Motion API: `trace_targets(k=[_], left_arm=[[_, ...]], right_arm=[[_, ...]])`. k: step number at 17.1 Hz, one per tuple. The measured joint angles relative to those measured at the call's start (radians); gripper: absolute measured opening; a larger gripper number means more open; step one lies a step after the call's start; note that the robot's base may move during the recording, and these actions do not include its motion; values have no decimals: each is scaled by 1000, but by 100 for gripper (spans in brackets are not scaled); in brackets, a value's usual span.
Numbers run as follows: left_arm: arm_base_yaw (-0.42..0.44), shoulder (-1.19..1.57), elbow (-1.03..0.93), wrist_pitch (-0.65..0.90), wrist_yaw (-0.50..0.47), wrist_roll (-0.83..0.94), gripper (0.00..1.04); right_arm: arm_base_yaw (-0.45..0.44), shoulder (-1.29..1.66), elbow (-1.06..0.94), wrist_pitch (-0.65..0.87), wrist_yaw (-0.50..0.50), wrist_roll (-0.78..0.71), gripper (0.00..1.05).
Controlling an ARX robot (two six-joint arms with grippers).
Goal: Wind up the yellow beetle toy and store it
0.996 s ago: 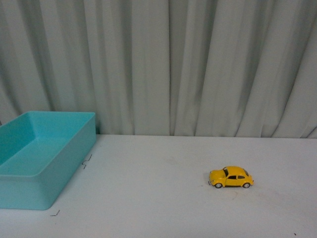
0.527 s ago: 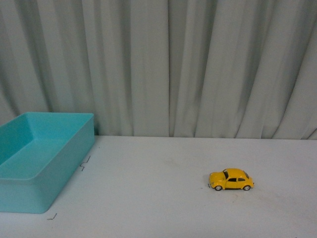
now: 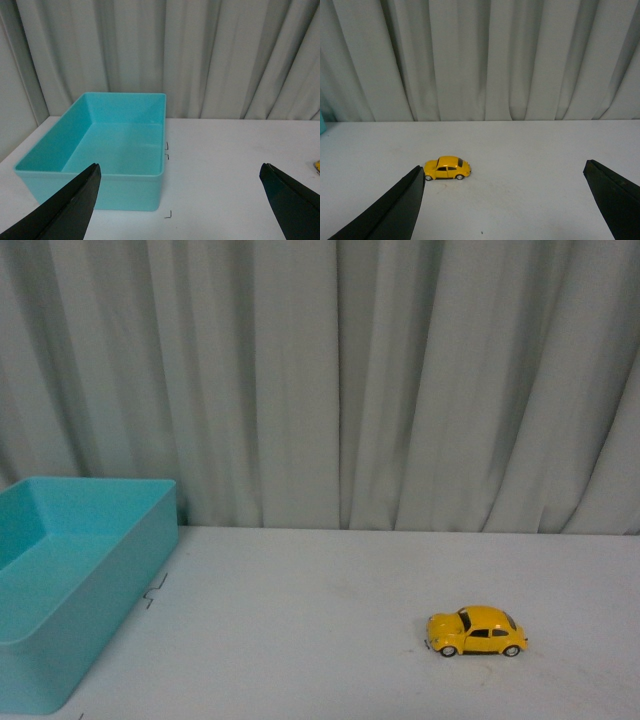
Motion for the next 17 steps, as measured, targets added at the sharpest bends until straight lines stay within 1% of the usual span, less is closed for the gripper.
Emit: trace_targets(k=[17], left_arm=[[0, 0, 0, 0, 0, 0, 98]], right_arm=[[0, 0, 0, 0, 0, 0, 98]])
